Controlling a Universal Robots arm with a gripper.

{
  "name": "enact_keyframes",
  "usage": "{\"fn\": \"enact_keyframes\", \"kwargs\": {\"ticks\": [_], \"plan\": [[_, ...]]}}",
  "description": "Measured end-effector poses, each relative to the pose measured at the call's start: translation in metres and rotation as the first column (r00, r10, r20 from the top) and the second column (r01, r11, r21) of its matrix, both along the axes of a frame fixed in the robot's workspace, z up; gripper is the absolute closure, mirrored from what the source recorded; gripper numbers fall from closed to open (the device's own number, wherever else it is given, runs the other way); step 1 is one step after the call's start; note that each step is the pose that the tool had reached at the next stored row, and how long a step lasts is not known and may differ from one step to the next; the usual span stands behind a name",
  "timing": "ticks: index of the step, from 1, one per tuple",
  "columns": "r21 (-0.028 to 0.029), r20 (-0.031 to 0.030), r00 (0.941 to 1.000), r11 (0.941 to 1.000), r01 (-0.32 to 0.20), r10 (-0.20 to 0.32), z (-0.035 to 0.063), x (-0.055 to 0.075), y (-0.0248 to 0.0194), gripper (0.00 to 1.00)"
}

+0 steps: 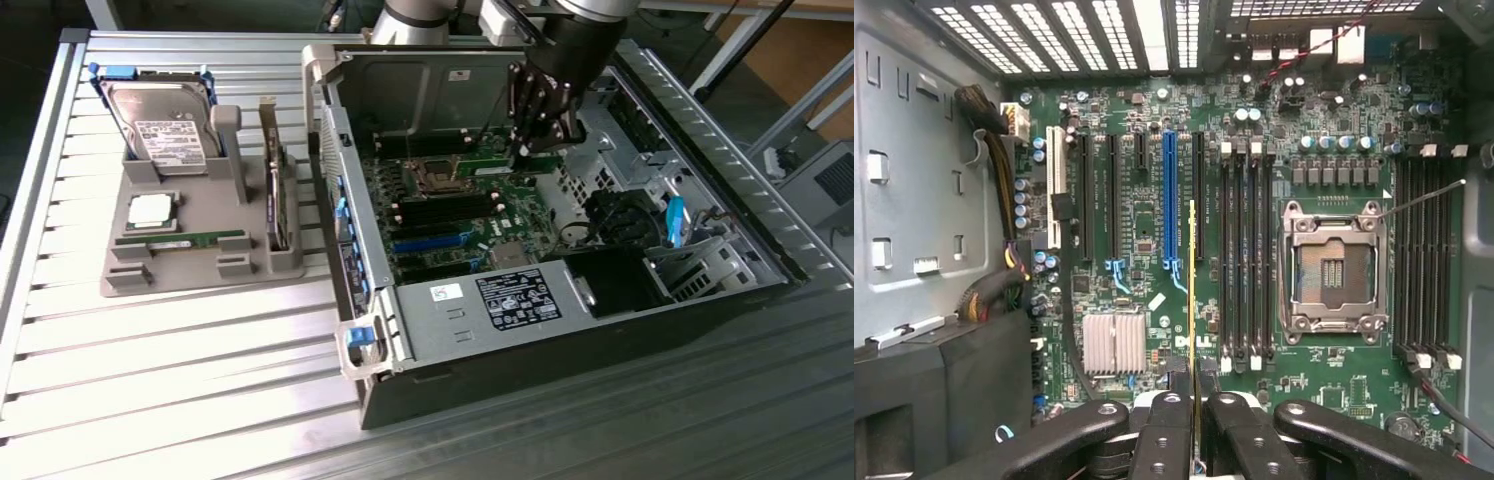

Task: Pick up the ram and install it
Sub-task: 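Insert the ram into the slot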

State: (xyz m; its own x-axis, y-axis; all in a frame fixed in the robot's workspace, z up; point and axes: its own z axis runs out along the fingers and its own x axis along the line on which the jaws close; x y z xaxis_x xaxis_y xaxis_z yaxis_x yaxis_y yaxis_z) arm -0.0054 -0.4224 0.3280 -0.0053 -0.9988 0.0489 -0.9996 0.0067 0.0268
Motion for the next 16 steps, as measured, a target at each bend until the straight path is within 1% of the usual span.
{"fn": "enact_keyframes", "kwargs": {"ticks": [16], "plan": [[0.0, 0.0, 1.0, 1.0, 0.0, 0.0, -0.0091, 0.0, 0.0, 0.88]]}}
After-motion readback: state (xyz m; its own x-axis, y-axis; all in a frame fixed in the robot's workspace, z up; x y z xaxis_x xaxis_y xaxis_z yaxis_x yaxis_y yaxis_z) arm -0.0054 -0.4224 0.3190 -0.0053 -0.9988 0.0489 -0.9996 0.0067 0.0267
